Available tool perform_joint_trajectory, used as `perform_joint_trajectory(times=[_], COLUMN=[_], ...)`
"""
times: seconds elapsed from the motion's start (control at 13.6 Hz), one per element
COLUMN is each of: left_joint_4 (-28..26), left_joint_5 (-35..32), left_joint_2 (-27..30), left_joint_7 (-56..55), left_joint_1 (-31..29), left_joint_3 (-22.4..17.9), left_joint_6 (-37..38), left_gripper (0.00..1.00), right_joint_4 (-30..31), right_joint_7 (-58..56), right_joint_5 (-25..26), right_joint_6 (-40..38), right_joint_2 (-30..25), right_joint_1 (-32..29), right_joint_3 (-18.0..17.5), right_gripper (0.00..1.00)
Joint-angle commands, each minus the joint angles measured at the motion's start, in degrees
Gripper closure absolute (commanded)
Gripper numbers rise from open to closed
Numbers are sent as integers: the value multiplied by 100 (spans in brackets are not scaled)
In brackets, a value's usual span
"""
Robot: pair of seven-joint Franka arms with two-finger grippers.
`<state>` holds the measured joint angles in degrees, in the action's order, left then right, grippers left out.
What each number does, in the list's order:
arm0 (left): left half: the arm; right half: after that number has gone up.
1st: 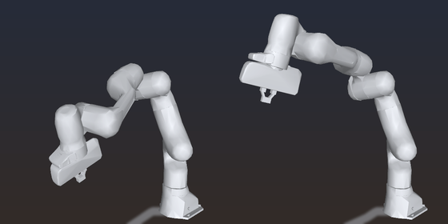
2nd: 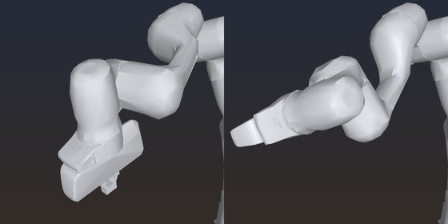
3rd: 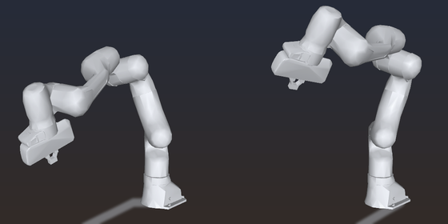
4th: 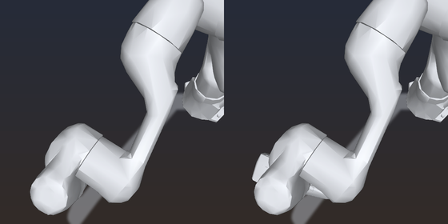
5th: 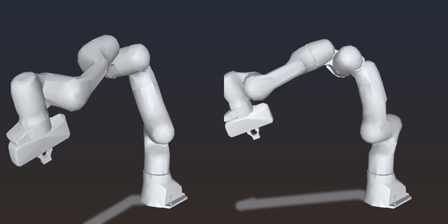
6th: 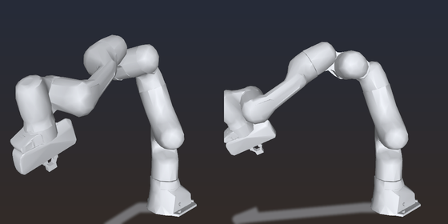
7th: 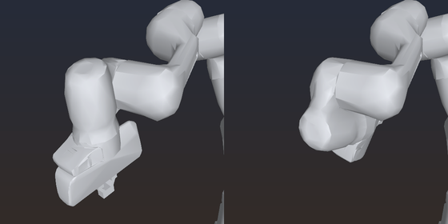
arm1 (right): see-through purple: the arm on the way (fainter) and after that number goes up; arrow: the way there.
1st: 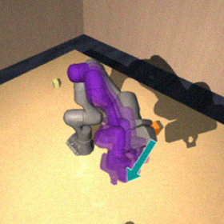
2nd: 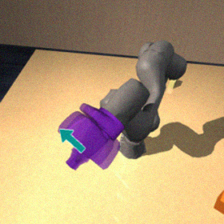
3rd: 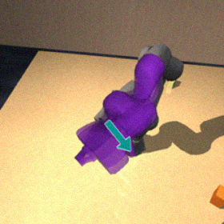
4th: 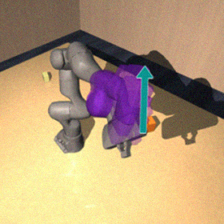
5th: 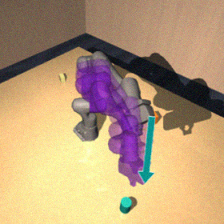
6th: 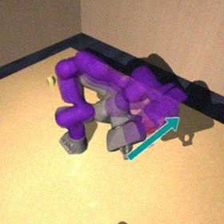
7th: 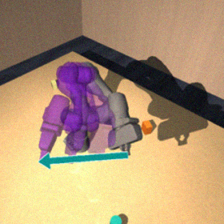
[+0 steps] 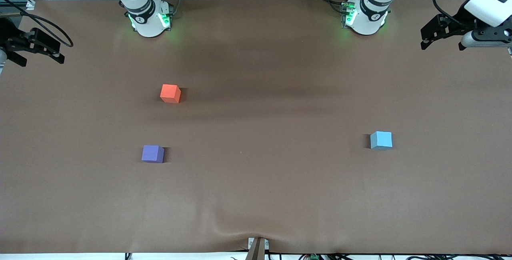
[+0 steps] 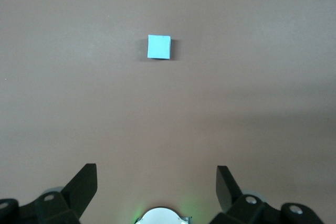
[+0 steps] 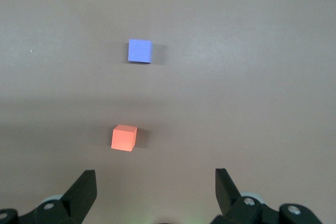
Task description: Place blue block between orange and purple blocks
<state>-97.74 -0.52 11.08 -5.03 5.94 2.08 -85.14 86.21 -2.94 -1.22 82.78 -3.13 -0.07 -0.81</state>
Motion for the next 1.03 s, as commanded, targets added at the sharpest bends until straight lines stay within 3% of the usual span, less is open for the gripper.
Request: perform_joint_trajectory(times=[0.0,0.95], left_joint_4=[150,194], left_joint_5=[105,17], left_joint_2=[-80,-326], left_joint_7=[142,107], left_joint_1=[-23,-366], left_joint_3=[-24,-24], left_joint_6=[199,155], left_gripper=[0,0], right_joint_4=[-79,-70], right_joint_7=[22,39], right_joint_5=[43,-10], right_joint_6=[72,37], right_joint_2=[41,50], right_joint_1=[112,113], right_joint_3=[20,37], right_gripper=[0,0])
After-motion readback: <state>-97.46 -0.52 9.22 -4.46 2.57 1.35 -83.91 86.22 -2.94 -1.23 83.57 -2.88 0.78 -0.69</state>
